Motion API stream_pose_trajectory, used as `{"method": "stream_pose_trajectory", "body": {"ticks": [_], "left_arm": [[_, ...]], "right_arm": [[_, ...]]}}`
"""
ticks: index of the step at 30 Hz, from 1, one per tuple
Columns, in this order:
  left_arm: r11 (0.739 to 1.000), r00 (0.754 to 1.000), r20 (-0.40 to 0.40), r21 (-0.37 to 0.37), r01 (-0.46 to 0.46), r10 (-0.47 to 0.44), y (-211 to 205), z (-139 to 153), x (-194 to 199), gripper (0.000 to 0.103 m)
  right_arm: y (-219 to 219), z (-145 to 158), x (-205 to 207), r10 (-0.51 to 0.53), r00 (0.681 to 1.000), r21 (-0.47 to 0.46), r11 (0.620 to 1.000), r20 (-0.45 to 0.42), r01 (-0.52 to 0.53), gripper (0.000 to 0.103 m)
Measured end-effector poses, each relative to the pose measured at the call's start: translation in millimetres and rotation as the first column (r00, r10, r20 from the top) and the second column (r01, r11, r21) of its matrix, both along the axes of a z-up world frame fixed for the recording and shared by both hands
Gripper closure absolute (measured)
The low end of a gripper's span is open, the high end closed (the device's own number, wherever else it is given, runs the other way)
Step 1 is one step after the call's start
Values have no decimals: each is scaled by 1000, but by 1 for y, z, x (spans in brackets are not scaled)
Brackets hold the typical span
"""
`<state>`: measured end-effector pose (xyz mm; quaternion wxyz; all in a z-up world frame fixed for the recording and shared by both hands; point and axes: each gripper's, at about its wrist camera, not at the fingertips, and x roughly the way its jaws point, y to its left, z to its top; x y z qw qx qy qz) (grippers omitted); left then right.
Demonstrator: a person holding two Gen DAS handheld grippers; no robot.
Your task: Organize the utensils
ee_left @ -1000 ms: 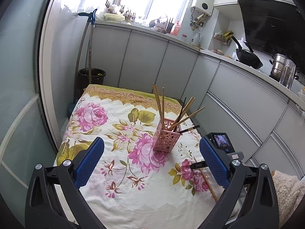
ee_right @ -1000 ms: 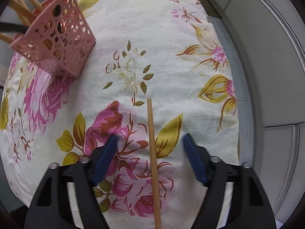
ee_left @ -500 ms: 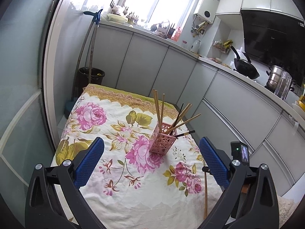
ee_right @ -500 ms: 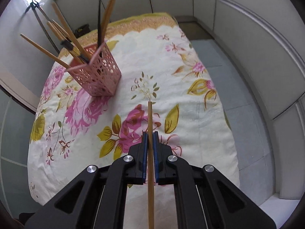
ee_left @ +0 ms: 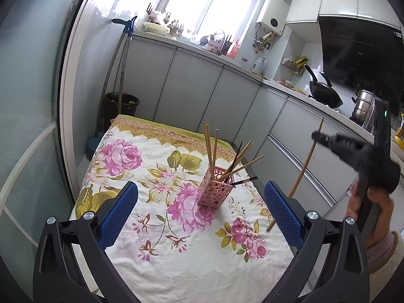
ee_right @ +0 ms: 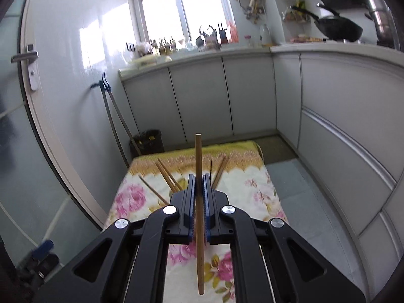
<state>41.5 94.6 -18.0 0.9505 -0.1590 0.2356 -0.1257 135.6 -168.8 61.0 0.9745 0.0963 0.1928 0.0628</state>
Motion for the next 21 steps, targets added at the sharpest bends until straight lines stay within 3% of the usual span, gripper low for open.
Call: {"method": "stream_pose_trajectory", "body": {"ticks": [4, 8, 12, 16, 21], "left_arm": [[1000, 1000, -3, -5, -9, 9, 3, -1, 2, 7], [1000, 1000, -6, -4, -19, 19, 5, -2, 3, 7], [1000, 1000, -15, -1, -23, 23, 10, -4, 4, 7], [1000, 999, -28, -2, -22, 22, 13, -6, 6, 7], [1000, 999, -33, -4, -16, 16, 14, -7, 9, 7]], "right_arm": [[18, 40, 23, -24, 992, -3, 1000, 126, 24, 97], [31, 49, 49, -67, 976, 3, 998, 209, 68, 97], [36, 33, 64, -106, 965, 12, 994, 238, 107, 97], [43, -14, 83, -143, 964, 17, 990, 223, 143, 97], [51, -49, 99, -152, 968, -19, 987, 197, 159, 97]]}}
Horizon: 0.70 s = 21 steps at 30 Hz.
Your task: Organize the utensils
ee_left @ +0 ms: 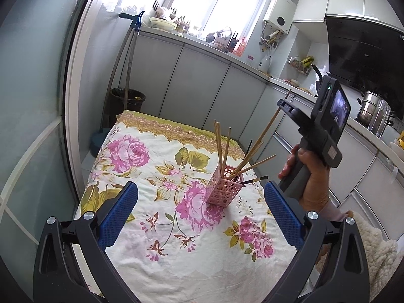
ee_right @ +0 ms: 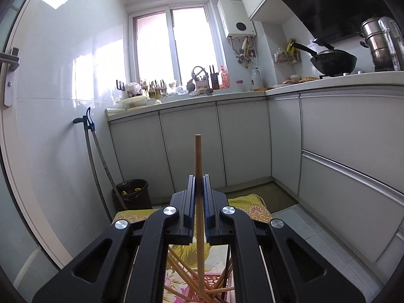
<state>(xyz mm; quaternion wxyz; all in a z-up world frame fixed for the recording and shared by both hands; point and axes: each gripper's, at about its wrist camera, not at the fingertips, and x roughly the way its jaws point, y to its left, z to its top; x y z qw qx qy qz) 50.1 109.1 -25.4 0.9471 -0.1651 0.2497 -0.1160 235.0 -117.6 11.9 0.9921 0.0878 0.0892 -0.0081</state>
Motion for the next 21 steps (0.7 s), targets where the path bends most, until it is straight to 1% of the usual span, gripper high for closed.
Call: {"method": "stream_pose_trajectory", "body": {"ticks": [6, 9, 11, 13, 15, 17, 18, 19, 21], "left_arm": [[1000, 1000, -13, 4, 4, -4, -1, -3, 3, 7], [1000, 1000, -17, 7, 3, -2, -2, -4, 4, 7], [1000, 1000, -16, 8, 0, 0, -2, -4, 3, 7], [1000, 1000, -19, 4, 5, -5, -2, -4, 4, 7], [1000, 1000, -15, 19, -2, 2, -4, -3, 4, 7], [1000, 1000, -7, 29, -11, 11, -5, -2, 4, 7], [1000, 1000, -5, 29, -12, 12, -6, -1, 4, 7], [999, 1000, -4, 31, -14, 14, -8, -1, 4, 7], [998, 1000, 4, 51, -23, 23, -14, 0, 4, 7]], "right_arm": [[8, -25, 7, -9, 1000, -29, 1000, -22, 8, 97], [10, -36, 12, -5, 999, -31, 1000, -49, 3, 97], [12, -42, 15, -6, 998, -41, 999, -58, 4, 97], [11, -47, 17, -4, 996, -42, 999, -88, 0, 97], [9, -49, 12, -7, 996, -34, 999, -94, 4, 95], [5, -44, 1, -15, 997, -12, 1000, -77, 14, 61], [3, -40, -8, -35, 998, -8, 999, -52, 35, 27], [1, -34, -18, -45, 999, -11, 999, -24, 45, 20], [1, -20, -38, -57, 998, -44, 997, 2, 57, 20]]}}
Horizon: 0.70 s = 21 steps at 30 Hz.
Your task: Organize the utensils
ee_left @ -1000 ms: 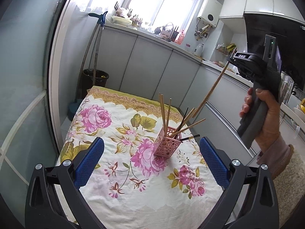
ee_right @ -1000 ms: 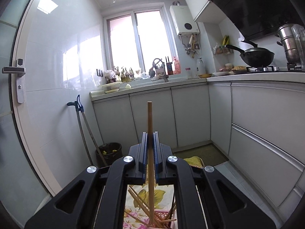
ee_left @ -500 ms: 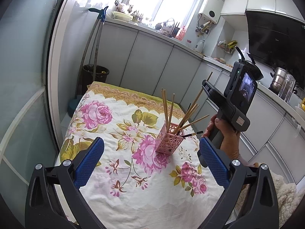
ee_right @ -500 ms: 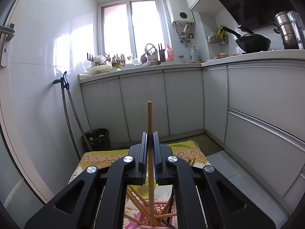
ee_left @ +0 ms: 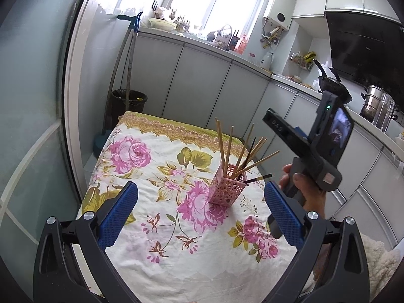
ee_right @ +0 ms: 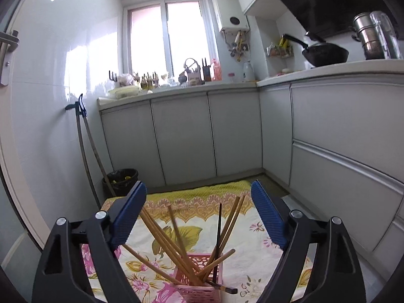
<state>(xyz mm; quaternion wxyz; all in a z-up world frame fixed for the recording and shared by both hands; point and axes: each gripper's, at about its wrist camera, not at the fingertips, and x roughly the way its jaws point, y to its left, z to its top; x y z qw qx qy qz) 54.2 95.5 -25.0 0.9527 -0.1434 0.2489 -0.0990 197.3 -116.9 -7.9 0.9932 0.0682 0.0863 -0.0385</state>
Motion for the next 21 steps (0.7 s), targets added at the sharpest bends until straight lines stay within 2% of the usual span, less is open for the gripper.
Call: {"method": "stream_pose_trajectory", "body": {"ticks": [2, 3, 4, 6, 9, 14, 17, 21], "left_arm": [[999, 999, 18, 26, -32, 32, -6, 4, -1, 7], [998, 998, 30, 31, -48, 47, -9, 9, -2, 7], [997, 997, 43, 34, -65, 64, -12, 14, -3, 7], [993, 992, 77, 46, -105, 101, -19, 27, -8, 7], [986, 982, 114, 59, -158, 151, -33, 48, -15, 7], [980, 972, 133, 28, -198, 193, -55, 80, -35, 7], [976, 969, 157, 77, -206, 192, -76, 92, -53, 7], [972, 973, 175, 156, -176, 148, -100, 99, -77, 7]], "right_arm": [[-2, 14, -24, -31, 1000, -36, 999, 4, 31, 18], [-4, 20, -35, -70, 998, -59, 996, -6, 69, 10], [-6, 25, -47, -98, 995, -80, 992, -16, 96, 6], [-15, 31, -72, -135, 990, -95, 987, -35, 131, 6], [-37, 34, -109, -175, 979, -69, 983, -105, 169, 6], [-77, 30, -167, -214, 957, 15, 975, -197, 221, 6], [-89, 31, -197, -218, 953, 45, 972, -209, 232, 6], [-94, 40, -230, -221, 958, 49, 971, -182, 233, 6]]}}
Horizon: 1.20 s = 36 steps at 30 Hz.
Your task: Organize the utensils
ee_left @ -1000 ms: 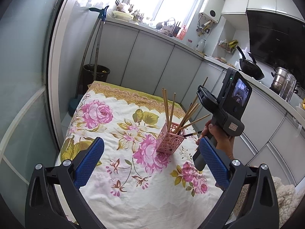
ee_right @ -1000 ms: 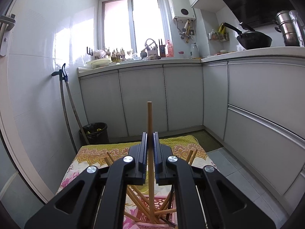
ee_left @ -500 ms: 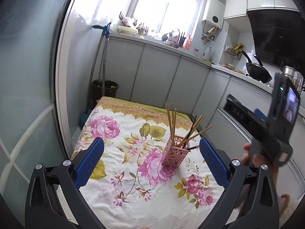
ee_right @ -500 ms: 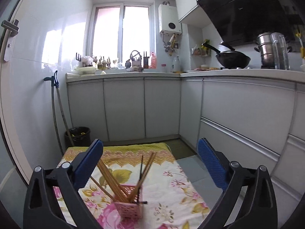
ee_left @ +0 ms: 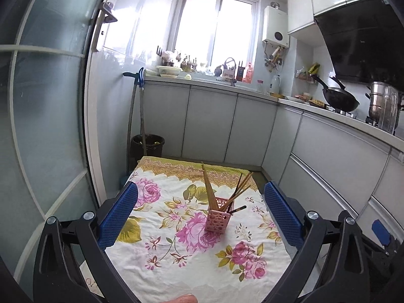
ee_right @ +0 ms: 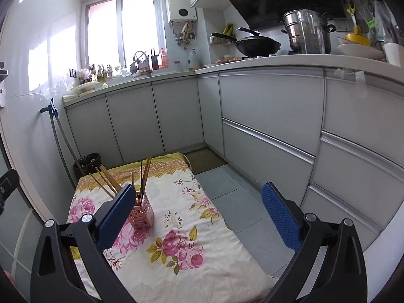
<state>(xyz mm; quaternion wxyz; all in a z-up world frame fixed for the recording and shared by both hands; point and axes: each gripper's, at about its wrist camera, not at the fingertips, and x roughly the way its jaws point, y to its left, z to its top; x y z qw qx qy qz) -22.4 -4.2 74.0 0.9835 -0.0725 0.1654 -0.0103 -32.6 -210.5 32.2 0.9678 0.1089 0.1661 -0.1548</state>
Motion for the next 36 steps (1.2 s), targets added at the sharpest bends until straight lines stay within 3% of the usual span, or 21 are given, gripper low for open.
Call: {"method": "stream_pose_trajectory", "body": {"ticks": [5, 14, 21, 26, 30, 36], "left_arm": [[999, 1000, 6, 25, 22, -22, -9, 2, -23, 7], [997, 999, 23, 68, 30, -32, -15, 5, -47, 7], [994, 999, 40, 112, 14, -19, -22, 9, -59, 7], [991, 998, 66, 134, -17, 9, -22, 14, -62, 7], [995, 999, 32, 97, 18, -21, -20, 13, -57, 7], [992, 1000, 24, 129, 1, -4, -24, 9, -52, 7]], "right_arm": [[-6, 8, -29, -17, 999, 13, 1000, 50, 17, 6], [-13, 6, -48, -23, 999, 62, 998, 46, 20, 6], [-7, 12, -57, -28, 998, 46, 999, 57, 25, 6], [-4, 16, -60, -54, 997, 25, 998, 54, 52, 6], [-3, 17, -59, -51, 997, 22, 999, 50, 50, 6], [-3, 13, -50, -26, 1000, 31, 999, 18, 25, 6]]}}
